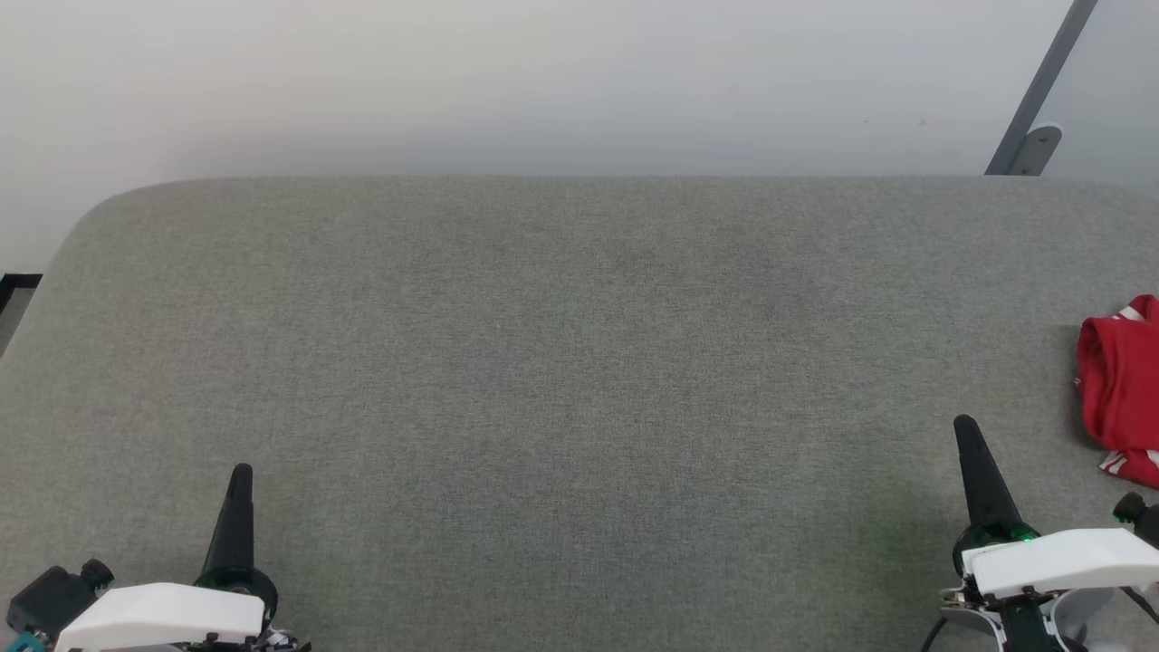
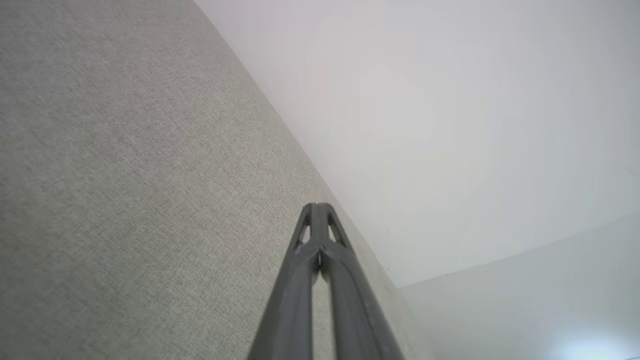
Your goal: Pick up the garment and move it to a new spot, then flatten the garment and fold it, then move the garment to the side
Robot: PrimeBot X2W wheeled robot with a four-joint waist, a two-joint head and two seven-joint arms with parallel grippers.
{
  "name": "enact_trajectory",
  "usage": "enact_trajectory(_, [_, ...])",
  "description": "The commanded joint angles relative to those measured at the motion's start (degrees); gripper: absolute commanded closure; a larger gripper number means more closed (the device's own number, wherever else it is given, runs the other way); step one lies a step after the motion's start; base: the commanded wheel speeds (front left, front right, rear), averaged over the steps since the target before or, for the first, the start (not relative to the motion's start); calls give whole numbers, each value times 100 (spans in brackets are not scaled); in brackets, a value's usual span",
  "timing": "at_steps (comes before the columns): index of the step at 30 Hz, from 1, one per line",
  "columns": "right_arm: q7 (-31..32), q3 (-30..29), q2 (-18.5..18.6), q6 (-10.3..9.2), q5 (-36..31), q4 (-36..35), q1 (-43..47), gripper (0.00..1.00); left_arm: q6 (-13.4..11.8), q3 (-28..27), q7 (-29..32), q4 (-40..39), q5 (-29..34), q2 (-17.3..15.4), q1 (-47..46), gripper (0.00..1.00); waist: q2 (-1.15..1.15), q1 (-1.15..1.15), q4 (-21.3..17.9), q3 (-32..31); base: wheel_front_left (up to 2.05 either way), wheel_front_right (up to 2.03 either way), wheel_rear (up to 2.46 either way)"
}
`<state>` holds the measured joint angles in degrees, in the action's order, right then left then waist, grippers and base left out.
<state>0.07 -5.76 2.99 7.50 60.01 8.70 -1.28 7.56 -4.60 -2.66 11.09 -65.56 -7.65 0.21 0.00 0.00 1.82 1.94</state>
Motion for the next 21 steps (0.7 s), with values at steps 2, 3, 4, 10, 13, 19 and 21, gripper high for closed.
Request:
enact_trajectory(2, [45,-2,32,0,209,-16,-132,100,-7,-40,56,-25,-201,-15,-157,100,0,0,-5,-5,0,0,0])
enact_trajectory(3, [56,-2,32,0,269,-6,-138,100,-6,-42,74,-20,-249,-6,-169,100,0,0,-8,-8,0,0,0])
enact_trajectory(4, [69,-3,32,0,330,4,-145,100,-6,-44,84,-14,-302,4,-178,100,0,0,-11,-11,0,0,0])
enact_trajectory(10, [136,-6,31,0,676,68,-200,100,-7,-59,182,23,-581,58,-230,100,0,0,-26,-26,0,0,0])
enact_trajectory(13, [163,-8,31,0,846,101,-219,100,-7,-65,229,39,-729,85,-268,100,0,0,-34,-33,0,0,0])
enact_trajectory(19, [227,-12,30,-1,1165,159,-250,100,-8,-79,314,74,-984,128,-312,100,0,0,-50,-49,0,0,0])
enact_trajectory(21, [248,-14,30,-1,1267,174,-268,100,-8,-84,347,84,-1076,141,-333,100,0,0,-55,-54,0,0,0])
